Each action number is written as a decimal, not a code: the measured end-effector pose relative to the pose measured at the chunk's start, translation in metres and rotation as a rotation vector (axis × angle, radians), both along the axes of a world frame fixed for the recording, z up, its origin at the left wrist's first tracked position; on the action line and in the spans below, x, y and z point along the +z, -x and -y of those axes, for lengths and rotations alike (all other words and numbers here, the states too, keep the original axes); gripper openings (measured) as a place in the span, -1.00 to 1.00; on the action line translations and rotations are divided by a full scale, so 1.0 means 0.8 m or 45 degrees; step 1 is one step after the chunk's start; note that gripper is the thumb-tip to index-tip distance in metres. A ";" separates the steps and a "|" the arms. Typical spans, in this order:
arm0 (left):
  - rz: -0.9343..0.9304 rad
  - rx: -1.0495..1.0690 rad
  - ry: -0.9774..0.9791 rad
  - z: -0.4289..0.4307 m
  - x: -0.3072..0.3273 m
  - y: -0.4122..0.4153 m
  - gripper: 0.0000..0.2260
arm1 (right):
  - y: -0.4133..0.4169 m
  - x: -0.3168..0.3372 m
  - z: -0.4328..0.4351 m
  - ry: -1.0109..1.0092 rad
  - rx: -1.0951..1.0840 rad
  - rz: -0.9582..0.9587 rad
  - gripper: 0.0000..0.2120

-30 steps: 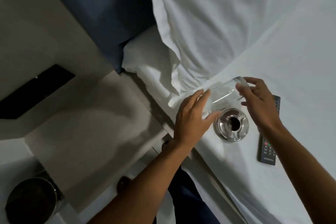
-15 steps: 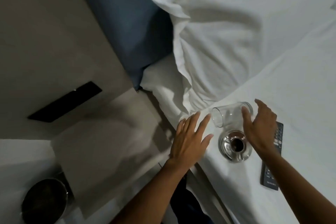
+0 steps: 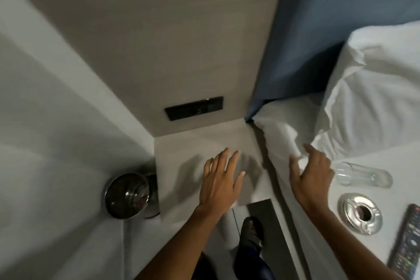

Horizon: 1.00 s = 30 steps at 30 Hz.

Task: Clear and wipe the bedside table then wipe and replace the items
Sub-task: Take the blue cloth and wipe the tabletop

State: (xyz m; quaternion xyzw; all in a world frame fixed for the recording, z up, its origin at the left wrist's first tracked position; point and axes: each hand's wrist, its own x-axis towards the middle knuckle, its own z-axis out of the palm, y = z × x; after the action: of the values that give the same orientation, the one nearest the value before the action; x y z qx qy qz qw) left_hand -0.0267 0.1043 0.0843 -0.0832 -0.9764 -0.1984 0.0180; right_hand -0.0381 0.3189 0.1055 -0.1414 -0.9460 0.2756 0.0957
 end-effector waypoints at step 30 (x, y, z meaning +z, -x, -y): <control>0.092 1.831 0.156 0.374 0.037 -0.554 -0.56 | -0.421 0.015 0.653 1.045 0.874 1.531 -0.54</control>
State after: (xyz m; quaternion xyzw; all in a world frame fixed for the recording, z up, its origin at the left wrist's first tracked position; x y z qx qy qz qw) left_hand 0.4164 -0.1950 0.1140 0.5857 -0.7989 -0.0850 0.1071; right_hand 0.2986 -0.2036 0.1176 0.0092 -0.6493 0.4921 -0.5797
